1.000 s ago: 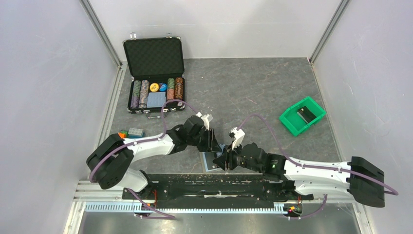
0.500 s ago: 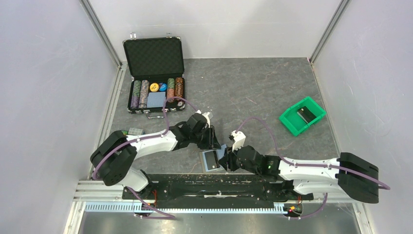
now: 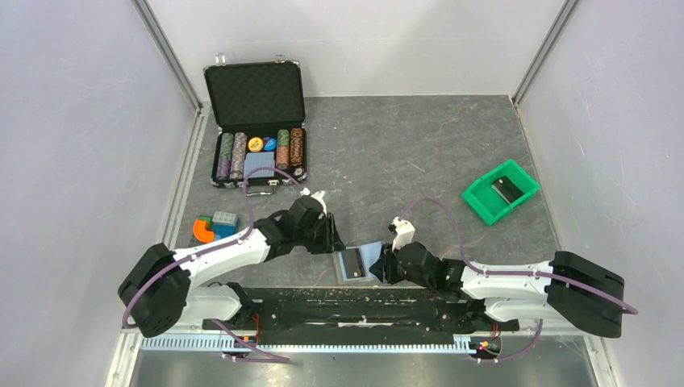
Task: Take the credit cards out of the card holder
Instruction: Remove the credit card from the card holder.
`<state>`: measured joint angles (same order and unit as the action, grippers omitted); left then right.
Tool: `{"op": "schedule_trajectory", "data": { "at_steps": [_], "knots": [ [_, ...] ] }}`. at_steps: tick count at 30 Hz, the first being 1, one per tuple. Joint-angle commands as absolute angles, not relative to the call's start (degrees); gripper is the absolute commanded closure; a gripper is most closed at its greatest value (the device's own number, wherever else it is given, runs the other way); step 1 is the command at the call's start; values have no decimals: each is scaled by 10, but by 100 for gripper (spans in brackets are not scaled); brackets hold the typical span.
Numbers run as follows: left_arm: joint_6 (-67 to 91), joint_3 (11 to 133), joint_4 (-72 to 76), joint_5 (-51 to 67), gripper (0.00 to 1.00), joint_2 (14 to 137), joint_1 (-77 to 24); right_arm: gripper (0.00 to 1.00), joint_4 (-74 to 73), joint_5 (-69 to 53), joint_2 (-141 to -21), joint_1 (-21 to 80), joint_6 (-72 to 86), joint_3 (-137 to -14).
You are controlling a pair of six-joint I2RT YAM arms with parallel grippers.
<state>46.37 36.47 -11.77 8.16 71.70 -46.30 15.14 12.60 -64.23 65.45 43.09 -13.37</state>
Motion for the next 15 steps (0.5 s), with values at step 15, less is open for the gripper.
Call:
{"op": "schedule_trajectory", "data": {
  "at_steps": [15],
  "knots": [
    [450, 287, -65, 135, 65, 689, -462, 74, 236, 80, -689, 652, 452, -171]
  ]
}}
